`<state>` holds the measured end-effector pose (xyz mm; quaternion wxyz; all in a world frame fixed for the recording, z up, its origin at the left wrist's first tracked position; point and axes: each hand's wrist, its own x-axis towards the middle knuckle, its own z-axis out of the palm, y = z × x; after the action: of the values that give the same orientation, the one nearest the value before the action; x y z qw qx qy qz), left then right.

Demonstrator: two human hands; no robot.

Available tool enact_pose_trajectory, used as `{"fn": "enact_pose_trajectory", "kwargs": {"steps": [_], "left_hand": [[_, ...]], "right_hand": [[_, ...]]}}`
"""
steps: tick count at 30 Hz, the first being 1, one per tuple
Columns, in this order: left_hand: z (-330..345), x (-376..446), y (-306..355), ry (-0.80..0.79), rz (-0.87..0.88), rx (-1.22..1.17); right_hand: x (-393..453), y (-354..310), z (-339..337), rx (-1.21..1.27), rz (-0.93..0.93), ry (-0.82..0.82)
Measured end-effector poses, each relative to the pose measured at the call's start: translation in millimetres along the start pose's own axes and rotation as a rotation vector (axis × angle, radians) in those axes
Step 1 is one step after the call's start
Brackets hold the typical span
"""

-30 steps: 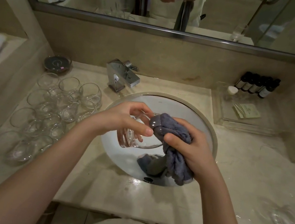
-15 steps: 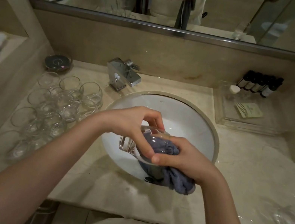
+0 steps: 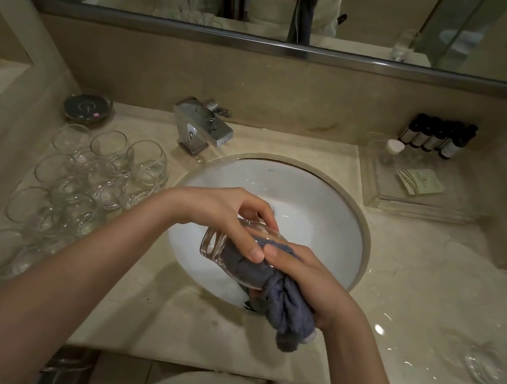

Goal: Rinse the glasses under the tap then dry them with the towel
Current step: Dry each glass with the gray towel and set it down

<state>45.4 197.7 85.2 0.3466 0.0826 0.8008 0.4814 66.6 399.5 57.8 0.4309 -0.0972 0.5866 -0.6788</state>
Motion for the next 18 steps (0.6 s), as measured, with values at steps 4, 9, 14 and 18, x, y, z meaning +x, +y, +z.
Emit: {"fn": "enact_pose_trajectory", "kwargs": {"steps": [4,9,14,18], "left_hand": [[-1,-7,-18,0.175,-0.084,-0.19],[18,-1,-15,0.274,-0.213,-0.294],[30,18,-18,0.516,-0.121,-0.298],[32,17,-20,0.566,0.031,-0.349]], "right_hand": [[3,10,4,0.151,0.017,0.176],[9,15,5,0.237,-0.025,0.283],[11,19,6,0.281,-0.029,0.264],[14,19,6,0.263,-0.015,0.201]]}}
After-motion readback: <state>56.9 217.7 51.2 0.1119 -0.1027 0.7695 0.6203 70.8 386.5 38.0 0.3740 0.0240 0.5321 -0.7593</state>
